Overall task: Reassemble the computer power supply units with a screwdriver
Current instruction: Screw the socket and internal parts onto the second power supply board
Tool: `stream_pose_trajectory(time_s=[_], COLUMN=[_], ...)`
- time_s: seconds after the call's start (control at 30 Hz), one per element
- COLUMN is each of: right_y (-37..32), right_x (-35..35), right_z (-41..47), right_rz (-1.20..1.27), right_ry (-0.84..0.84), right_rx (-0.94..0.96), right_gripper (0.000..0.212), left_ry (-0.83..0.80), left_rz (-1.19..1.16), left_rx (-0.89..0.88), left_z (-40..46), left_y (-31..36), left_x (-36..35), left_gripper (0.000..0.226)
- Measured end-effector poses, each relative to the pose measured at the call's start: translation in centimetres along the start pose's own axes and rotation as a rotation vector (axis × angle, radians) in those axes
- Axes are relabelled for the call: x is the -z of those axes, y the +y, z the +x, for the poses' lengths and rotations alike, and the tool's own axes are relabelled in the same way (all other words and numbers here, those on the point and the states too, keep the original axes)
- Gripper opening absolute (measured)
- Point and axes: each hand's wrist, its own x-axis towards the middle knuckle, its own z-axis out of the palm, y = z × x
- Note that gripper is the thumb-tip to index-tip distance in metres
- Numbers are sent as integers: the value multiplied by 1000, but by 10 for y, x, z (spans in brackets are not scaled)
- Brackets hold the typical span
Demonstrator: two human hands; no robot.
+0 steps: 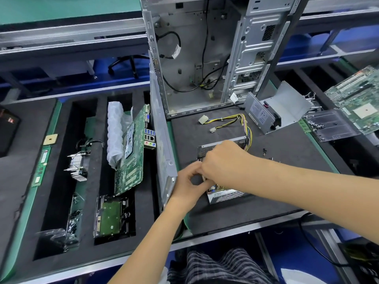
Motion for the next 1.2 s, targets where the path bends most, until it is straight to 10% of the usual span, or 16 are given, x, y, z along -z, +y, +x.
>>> stream_pose_trajectory(time_s=[0.2,0.3,0.57,0.8,1.13,1.2], right_y=[9,46,127,146,173,174], right_x=[0,9,-113,-123,-131,-135], right_z=[-13,-39,-83,-87,-96,-101], right_rz=[128,570,851,1382,1047,991], right_ry=[93,256,31,514,179,146], right_rx=[-144,-326,-760,-747,-913,-961], right_gripper=[33,54,10,39,8,9], left_ry=[114,156,69,-239,-443,-523], left_rz=[-67,-82,-58,379,630,967], left_rx=[27,-110,-121,-197,-35,-100], left_z=[4,23,103,151,185,189], left_y=[16,43,73,65,27,18], left_x=[-14,-24,-69,-127,-161,-157], left_gripper=[42,28,11,22,49,31])
